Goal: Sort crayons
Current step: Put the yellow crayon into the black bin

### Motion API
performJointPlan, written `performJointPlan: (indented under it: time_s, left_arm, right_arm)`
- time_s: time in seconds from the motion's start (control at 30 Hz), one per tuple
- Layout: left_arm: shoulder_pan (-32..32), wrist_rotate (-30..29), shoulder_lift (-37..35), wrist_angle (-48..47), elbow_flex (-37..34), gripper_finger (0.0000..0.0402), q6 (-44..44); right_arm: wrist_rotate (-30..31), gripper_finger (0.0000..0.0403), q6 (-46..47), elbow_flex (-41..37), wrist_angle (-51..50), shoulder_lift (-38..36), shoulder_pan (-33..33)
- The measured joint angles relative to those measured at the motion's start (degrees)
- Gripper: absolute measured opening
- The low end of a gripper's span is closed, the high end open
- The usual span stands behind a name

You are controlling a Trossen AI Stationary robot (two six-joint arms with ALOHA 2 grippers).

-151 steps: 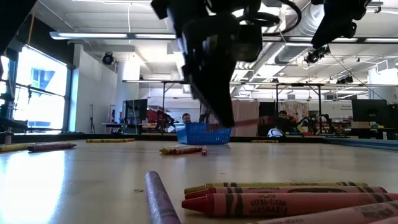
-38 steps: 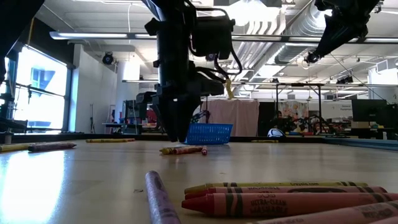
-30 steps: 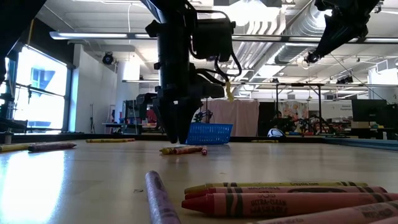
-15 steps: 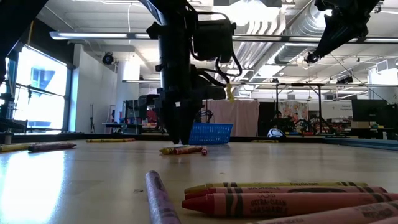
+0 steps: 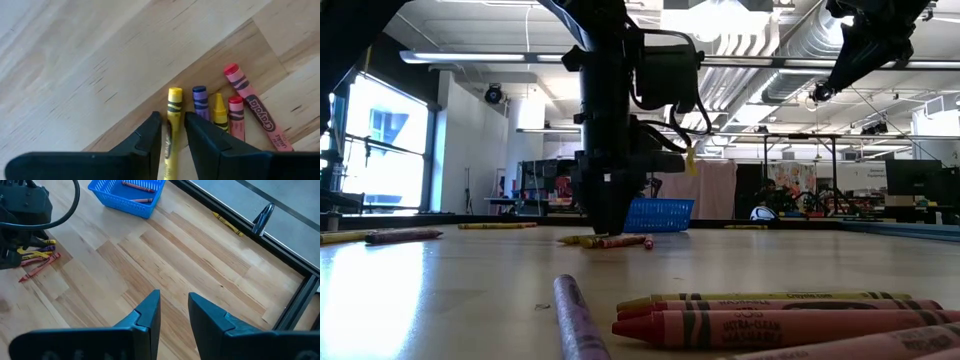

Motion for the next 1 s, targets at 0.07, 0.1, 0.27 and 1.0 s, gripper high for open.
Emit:
performJointPlan:
  time_s: [0.07, 0.1, 0.27, 1.0]
  left_arm:
    - [0.00, 0.01, 0.02, 0.07, -0.02, 0.0064, -0.05]
    - [0.01, 0.02, 0.04, 0.13, -0.02, 0.0054, -0.06]
    - [0.07, 0.19, 0.12, 0.20, -0.02, 0.0006, -0.63]
    - [1.36, -14.80, -7.72, 6.59, -0.40, 0.0001, -4.52]
  right_arm:
    - [0.00, 0.0084, 0.00, 0.00, 0.00, 0.01, -0.01]
    - [0.00, 0.0084, 0.00, 0.00, 0.00, 0.00, -0.01]
    - [0.00, 0.0084, 0.00, 0.00, -0.02, 0.01, 0.00]
    - [0.00, 0.0084, 7.49, -0.01, 0.10, 0.01, 0.03]
